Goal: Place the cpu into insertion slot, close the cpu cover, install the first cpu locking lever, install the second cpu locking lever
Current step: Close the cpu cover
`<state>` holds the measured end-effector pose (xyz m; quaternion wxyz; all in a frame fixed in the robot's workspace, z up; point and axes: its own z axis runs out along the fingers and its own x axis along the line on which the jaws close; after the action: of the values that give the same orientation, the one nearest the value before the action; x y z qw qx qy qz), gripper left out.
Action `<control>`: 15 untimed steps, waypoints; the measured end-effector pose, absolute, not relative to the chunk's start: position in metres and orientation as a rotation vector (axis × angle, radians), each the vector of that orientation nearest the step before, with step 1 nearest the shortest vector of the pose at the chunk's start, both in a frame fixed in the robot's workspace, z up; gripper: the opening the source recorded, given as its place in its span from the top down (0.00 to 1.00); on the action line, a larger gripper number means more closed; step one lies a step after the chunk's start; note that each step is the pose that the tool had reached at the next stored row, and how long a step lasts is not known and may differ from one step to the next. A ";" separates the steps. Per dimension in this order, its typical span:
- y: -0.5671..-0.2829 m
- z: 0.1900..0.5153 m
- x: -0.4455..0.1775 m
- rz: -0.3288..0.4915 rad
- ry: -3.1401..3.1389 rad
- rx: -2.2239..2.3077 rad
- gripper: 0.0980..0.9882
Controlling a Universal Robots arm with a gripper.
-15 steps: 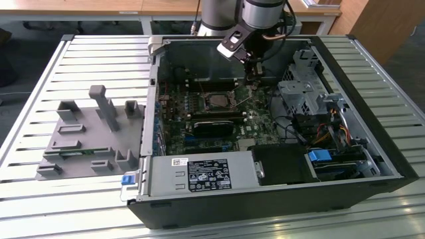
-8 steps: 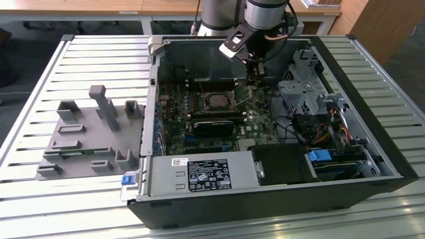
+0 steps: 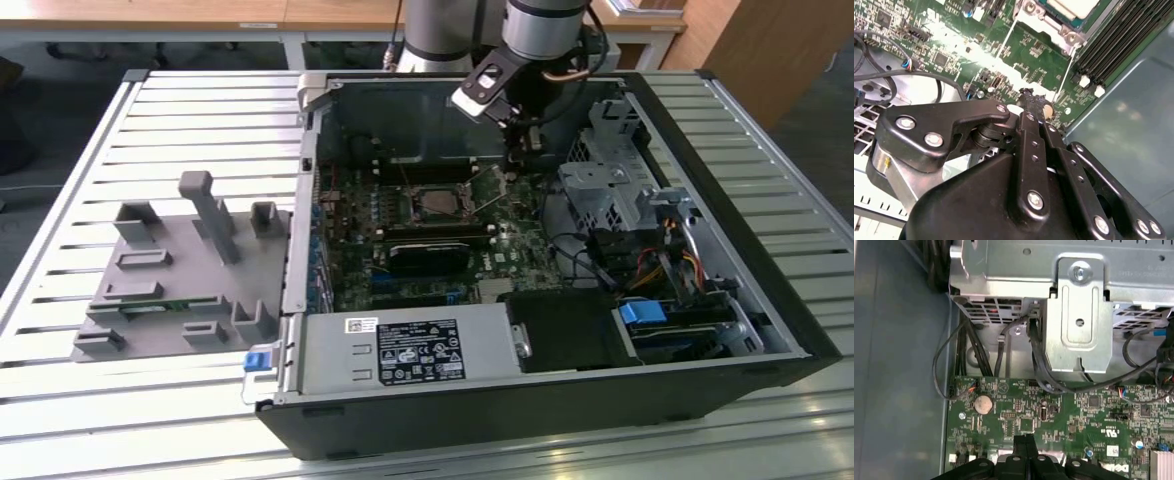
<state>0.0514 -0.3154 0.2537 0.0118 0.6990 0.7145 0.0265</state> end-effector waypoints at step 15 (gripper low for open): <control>-0.314 0.244 0.064 0.077 2.219 2.192 0.99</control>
<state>0.0644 -0.3144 0.2439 0.0105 0.7026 0.7111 0.0248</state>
